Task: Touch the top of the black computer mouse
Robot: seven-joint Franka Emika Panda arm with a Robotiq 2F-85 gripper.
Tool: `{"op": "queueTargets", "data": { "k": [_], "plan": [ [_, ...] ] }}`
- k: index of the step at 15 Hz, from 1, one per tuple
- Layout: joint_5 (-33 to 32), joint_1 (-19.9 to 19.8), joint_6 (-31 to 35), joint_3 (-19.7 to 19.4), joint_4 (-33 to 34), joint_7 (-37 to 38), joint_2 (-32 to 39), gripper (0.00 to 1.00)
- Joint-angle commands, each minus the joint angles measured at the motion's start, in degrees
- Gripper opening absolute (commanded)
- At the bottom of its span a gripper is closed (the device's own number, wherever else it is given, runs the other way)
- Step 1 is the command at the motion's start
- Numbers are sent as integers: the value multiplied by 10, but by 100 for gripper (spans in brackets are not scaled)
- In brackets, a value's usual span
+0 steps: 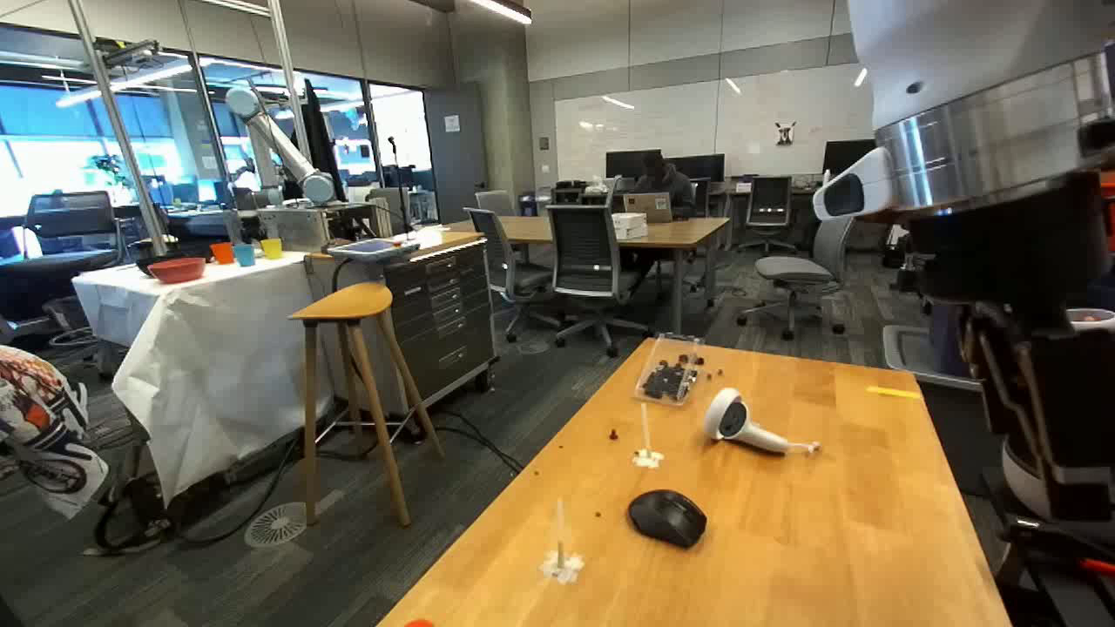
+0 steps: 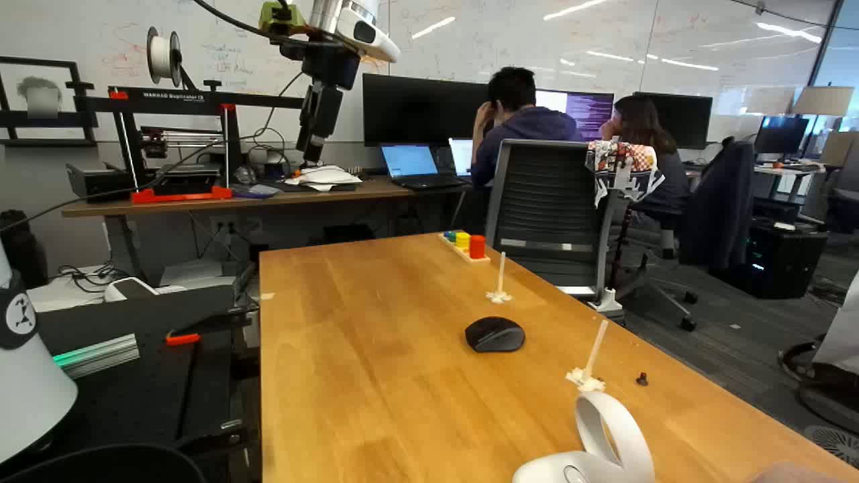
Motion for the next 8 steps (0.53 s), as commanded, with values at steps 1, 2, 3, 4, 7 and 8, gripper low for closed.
{"op": "queueTargets", "data": {
  "k": [1, 2, 3, 4, 7, 8],
  "plan": [
    [-1, 2, -1, -2, 2, 0, 0, 100],
    [-1, 2, -1, -2, 3, 0, 0, 100],
    [-1, 2, -1, -2, 4, 0, 0, 100],
    [-1, 2, -1, -2, 4, 0, 0, 100],
    [-29, -10, 23, -5, 6, 16, -8, 100],
    [-41, -17, 30, -9, 10, 20, -11, 100]
  ]
}}
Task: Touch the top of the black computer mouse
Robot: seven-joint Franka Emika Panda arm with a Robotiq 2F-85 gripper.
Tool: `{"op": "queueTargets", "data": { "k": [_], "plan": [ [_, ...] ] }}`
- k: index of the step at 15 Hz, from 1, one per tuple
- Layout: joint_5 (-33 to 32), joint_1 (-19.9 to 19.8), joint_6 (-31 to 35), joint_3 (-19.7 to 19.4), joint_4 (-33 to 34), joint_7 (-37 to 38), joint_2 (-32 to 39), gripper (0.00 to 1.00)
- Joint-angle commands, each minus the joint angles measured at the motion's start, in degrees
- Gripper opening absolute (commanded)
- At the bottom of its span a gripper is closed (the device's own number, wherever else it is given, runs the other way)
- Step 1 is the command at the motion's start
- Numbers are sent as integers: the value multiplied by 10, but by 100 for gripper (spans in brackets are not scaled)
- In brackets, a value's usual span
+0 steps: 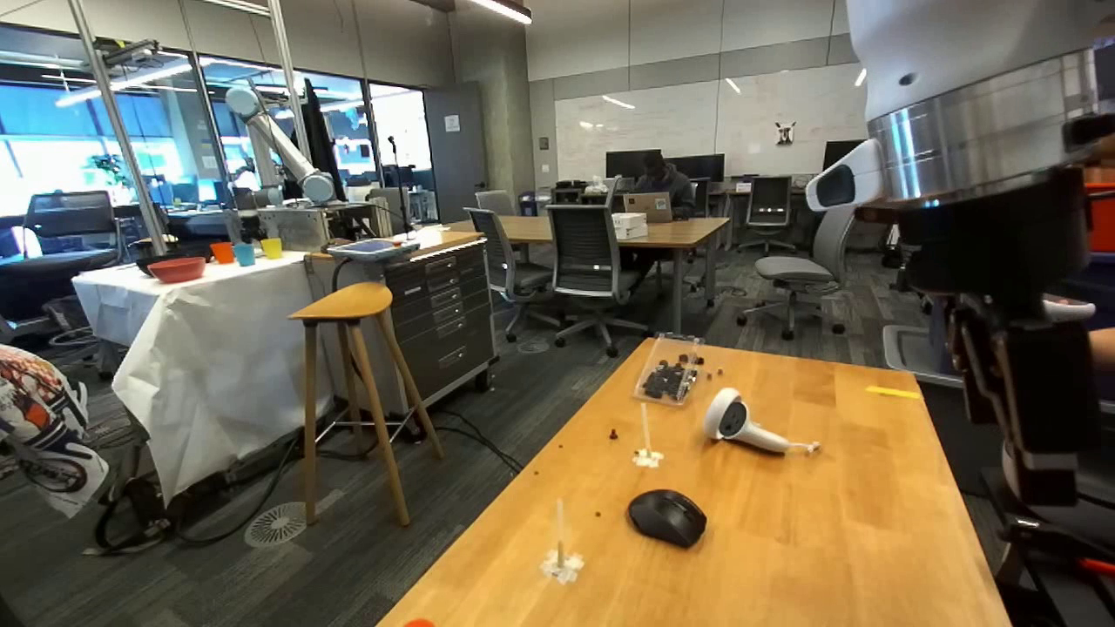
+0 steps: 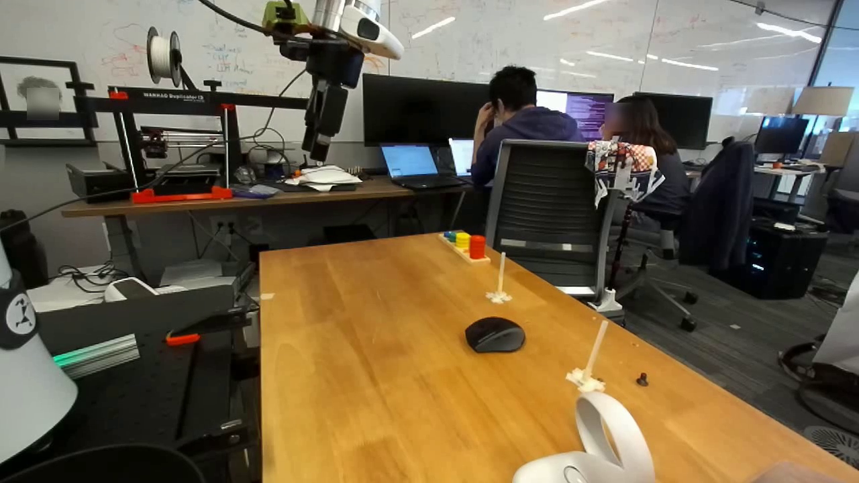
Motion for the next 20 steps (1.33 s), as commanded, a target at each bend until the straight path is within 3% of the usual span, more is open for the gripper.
{"op": "queueTargets", "data": {
  "k": [1, 5, 6, 7, 15, 17, 20],
  "plan": [
    [-39, -19, 26, -11, 11, 22, -12, 100],
    [-94, -52, 86, -29, 24, 45, -17, 100],
    [-105, -61, 104, -34, 29, 50, -13, 75],
    [-118, -68, 122, -37, 32, 54, -9, 74],
    [-166, -111, 293, -49, 38, 128, 59, 11],
    [-182, -114, 331, -50, 41, 152, 90, 0],
    [-209, -112, 372, -57, 47, 185, 139, 0]
  ]
}}
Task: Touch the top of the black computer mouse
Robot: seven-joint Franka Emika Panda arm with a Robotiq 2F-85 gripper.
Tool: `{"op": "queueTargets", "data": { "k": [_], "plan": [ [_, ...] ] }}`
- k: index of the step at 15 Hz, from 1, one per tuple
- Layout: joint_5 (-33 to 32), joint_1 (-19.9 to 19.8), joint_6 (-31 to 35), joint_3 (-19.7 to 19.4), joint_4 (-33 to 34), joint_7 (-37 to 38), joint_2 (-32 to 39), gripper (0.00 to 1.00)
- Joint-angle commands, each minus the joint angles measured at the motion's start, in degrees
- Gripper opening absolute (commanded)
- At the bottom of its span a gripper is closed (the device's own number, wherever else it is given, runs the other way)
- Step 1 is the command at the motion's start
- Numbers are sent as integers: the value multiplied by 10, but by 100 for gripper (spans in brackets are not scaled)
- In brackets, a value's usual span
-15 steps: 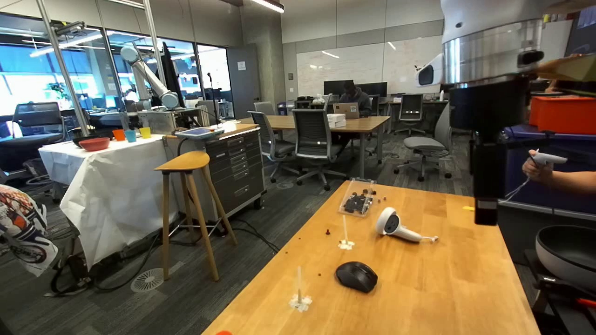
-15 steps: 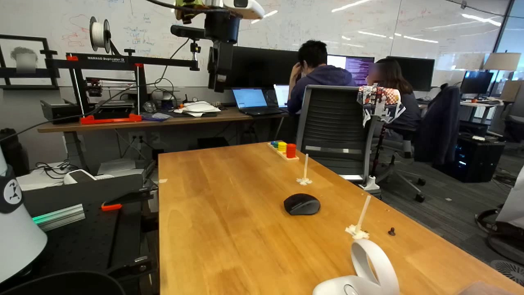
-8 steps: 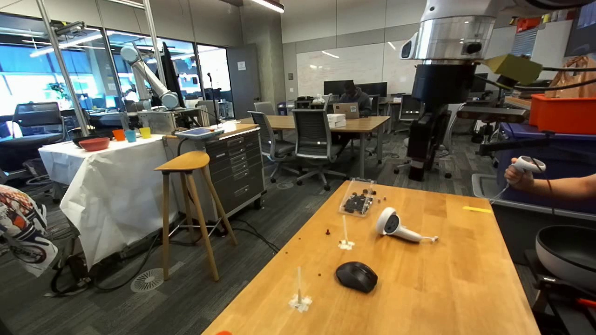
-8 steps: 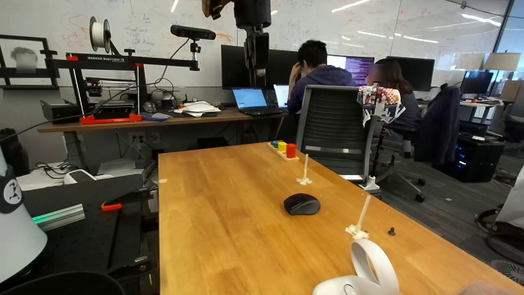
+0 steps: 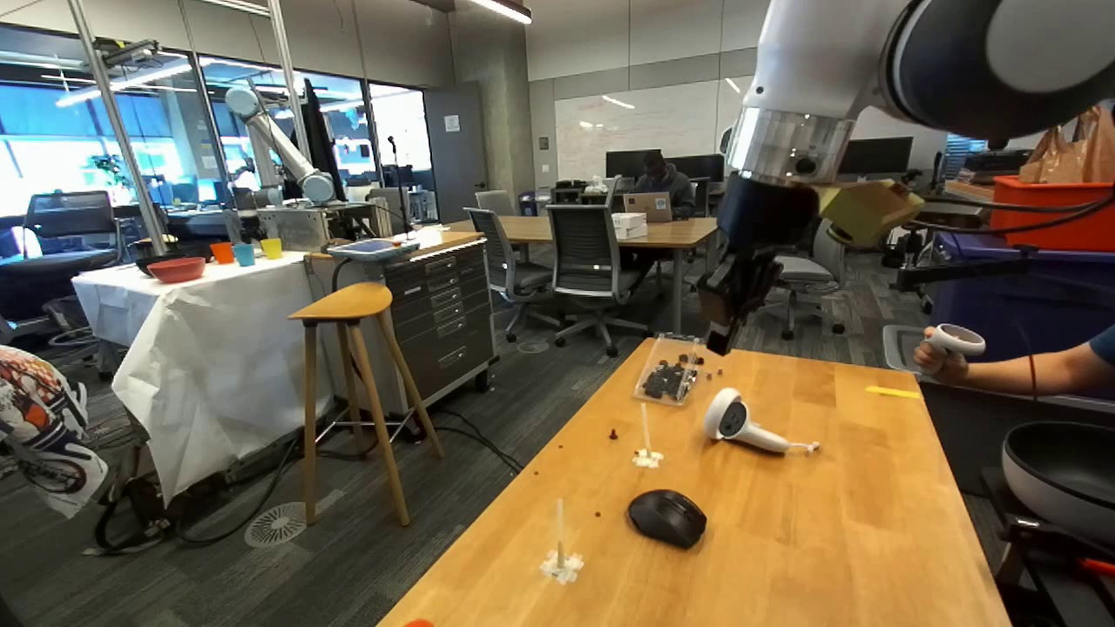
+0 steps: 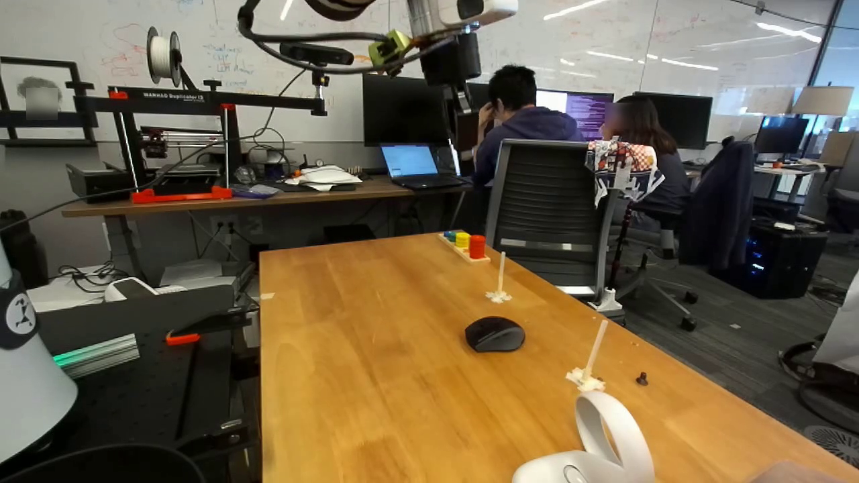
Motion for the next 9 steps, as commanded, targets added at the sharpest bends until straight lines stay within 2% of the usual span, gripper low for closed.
{"op": "queueTargets", "data": {
  "k": [1, 9],
  "plan": [
    [-43, 3, 45, -11, 23, 52, 65, 0],
    [-85, 38, 80, -65, 43, 100, 167, 0]
  ]
}}
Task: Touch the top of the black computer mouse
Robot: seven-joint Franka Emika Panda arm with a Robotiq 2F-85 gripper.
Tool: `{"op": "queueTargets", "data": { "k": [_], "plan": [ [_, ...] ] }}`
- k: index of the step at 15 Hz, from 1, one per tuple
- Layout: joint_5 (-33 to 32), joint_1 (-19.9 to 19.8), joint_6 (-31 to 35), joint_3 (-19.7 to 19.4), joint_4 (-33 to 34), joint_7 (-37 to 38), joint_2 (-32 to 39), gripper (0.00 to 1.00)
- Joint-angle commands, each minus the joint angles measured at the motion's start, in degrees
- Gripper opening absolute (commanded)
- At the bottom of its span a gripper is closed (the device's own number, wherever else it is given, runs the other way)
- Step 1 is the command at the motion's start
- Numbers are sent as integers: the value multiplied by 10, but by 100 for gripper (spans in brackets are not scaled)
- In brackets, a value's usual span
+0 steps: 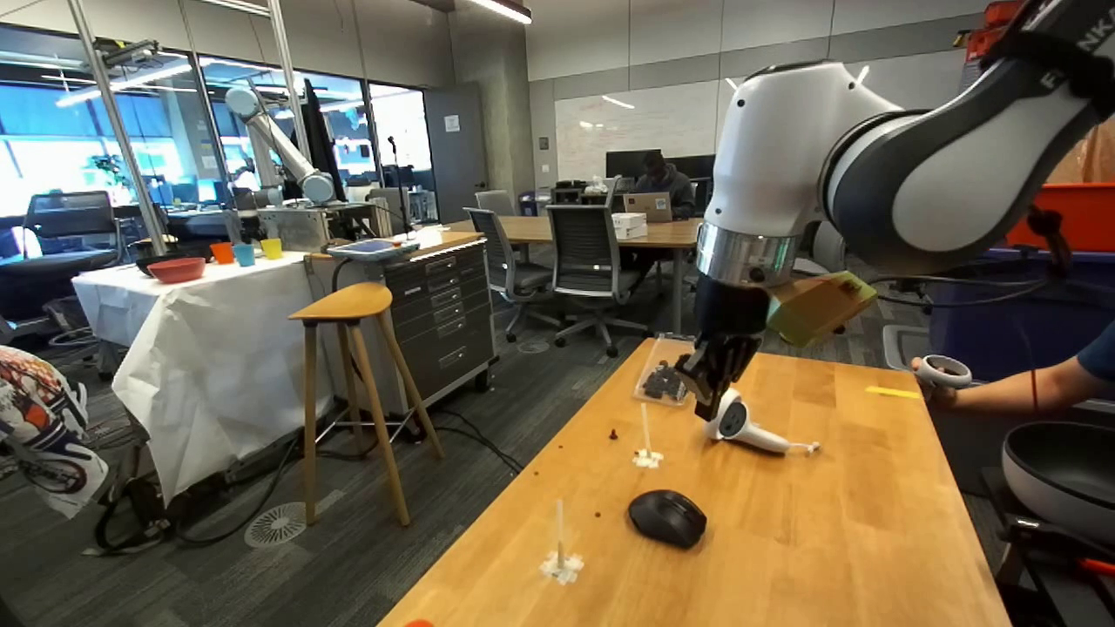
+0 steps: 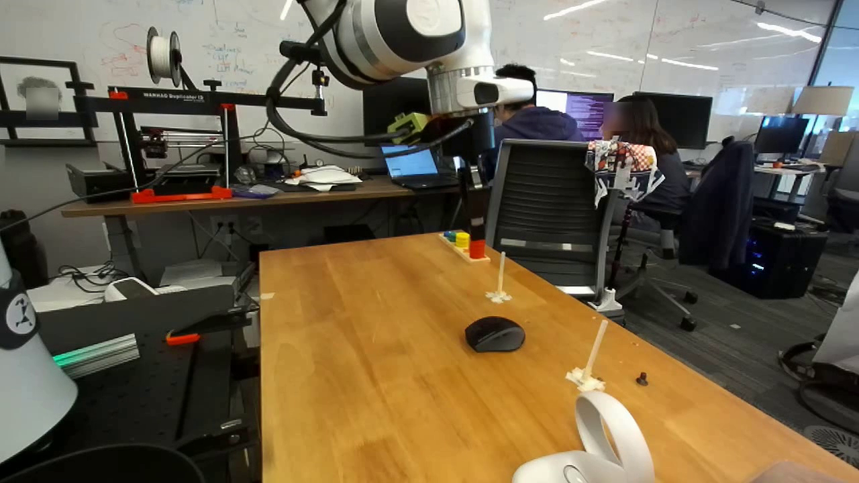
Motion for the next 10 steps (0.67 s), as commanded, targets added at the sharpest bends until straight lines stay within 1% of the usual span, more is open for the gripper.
{"op": "queueTargets", "data": {
  "k": [1, 4, 10],
  "plan": [
    [-34, 32, 18, -37, 25, 38, 45, 0],
    [-51, 54, 27, -62, 30, 57, 73, 0],
    [-51, 94, 45, -96, 45, 80, 120, 0]
  ]
}}
